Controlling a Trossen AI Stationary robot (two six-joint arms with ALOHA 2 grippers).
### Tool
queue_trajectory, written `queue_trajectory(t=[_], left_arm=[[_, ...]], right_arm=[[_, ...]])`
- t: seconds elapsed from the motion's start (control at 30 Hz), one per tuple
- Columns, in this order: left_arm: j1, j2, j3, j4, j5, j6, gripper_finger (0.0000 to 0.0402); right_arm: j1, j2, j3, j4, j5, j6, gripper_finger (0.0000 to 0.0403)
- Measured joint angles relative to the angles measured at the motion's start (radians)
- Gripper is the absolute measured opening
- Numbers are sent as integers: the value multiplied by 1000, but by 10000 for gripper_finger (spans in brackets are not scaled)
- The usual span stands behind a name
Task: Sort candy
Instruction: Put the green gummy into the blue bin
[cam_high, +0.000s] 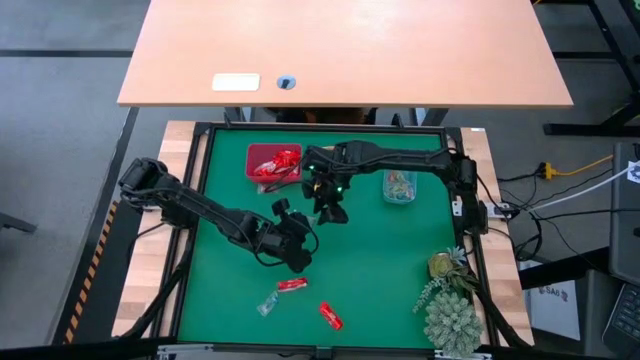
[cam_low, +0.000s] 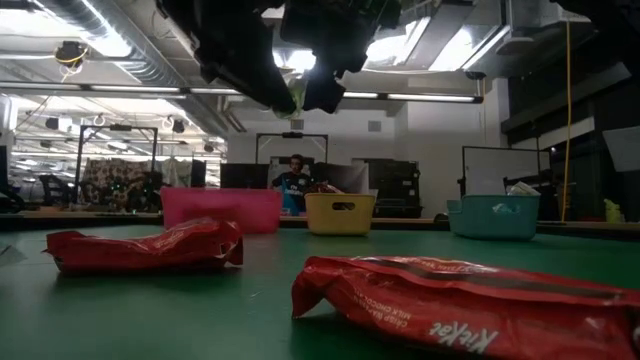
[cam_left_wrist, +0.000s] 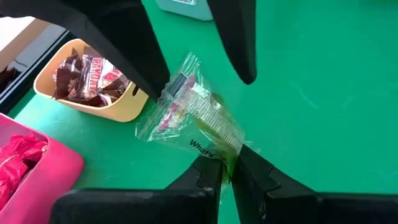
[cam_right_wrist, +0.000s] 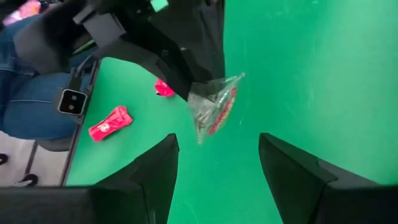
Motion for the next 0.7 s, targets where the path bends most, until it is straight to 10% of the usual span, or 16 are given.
queue_trajectory(t=[0.37, 0.7], left_arm=[[0, 0, 0, 1, 1, 0, 25], [4, 0, 0, 1, 2, 0, 25]], right_arm=[[0, 0, 0, 42, -14, 28, 209], [0, 0, 0, 46, -13, 26, 75]])
